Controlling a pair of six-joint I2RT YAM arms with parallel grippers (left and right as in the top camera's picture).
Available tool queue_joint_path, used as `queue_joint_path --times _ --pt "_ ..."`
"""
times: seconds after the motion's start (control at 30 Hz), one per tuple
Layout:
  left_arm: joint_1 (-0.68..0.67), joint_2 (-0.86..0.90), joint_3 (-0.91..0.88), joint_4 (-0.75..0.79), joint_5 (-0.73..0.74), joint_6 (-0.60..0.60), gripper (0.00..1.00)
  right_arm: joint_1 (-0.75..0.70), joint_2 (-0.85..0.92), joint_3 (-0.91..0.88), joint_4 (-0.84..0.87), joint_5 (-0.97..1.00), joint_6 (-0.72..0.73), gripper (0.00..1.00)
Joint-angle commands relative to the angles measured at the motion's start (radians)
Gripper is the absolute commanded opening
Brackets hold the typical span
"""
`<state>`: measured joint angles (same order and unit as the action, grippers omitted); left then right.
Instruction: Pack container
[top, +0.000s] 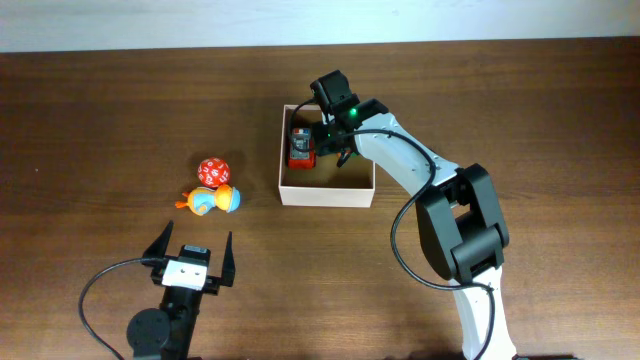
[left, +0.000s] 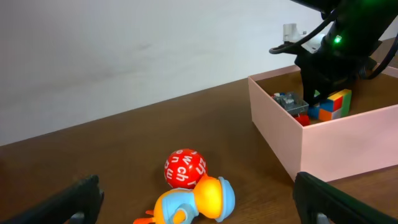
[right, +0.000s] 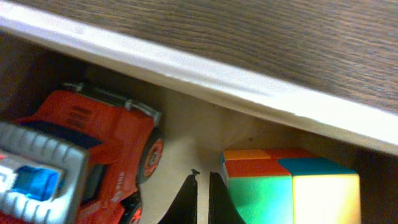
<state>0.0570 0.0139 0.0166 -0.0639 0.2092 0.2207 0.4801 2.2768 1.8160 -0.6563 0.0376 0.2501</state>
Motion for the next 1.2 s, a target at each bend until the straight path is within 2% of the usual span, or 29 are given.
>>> queue_joint_path --times 0.0,0.5,1.17 --pt "-0.004 -0.007 -0.007 0.000 -0.004 0.013 0.99 -0.005 0.009 0.017 0.009 0.054 -0.007 0.04" --pt "-0.004 -0.007 -0.007 0.000 -0.004 0.013 0.99 -0.005 0.009 0.017 0.093 0.058 -0.083 0.04" --pt "-0.004 -0.007 -0.007 0.000 -0.004 0.013 0.99 -0.071 0.010 0.017 0.081 0.053 -0.090 0.04"
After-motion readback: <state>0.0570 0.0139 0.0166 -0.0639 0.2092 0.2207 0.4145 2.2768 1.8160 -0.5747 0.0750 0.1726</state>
